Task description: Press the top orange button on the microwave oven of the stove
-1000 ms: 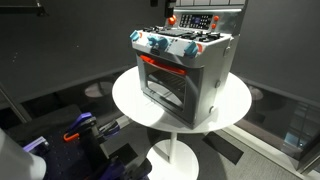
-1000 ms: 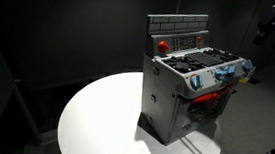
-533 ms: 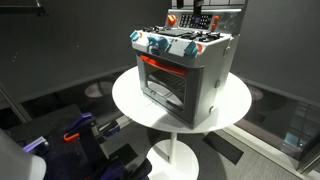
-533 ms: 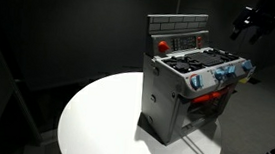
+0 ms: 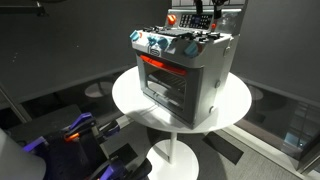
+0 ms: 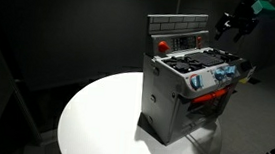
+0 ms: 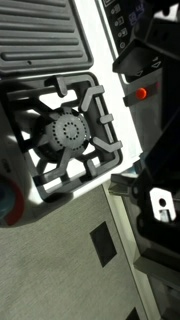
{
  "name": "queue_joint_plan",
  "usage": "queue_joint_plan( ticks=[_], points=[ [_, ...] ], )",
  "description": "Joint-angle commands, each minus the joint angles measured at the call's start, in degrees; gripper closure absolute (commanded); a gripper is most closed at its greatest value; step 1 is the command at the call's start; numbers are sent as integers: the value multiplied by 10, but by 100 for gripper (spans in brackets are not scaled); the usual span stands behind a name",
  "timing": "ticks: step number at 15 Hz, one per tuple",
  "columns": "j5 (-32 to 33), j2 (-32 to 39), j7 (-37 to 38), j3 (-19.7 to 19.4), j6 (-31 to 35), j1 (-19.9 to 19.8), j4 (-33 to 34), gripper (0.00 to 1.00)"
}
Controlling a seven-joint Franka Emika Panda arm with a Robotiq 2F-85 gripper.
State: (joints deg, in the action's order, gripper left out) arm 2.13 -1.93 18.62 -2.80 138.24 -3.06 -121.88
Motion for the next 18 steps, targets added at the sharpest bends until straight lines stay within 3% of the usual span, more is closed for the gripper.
queue_joint_plan(
  ticks=[1, 18],
  points=[
    [37, 49, 47, 1, -2, -1, 57, 0],
    [65, 143, 92, -20, -10, 26, 163, 0]
  ],
)
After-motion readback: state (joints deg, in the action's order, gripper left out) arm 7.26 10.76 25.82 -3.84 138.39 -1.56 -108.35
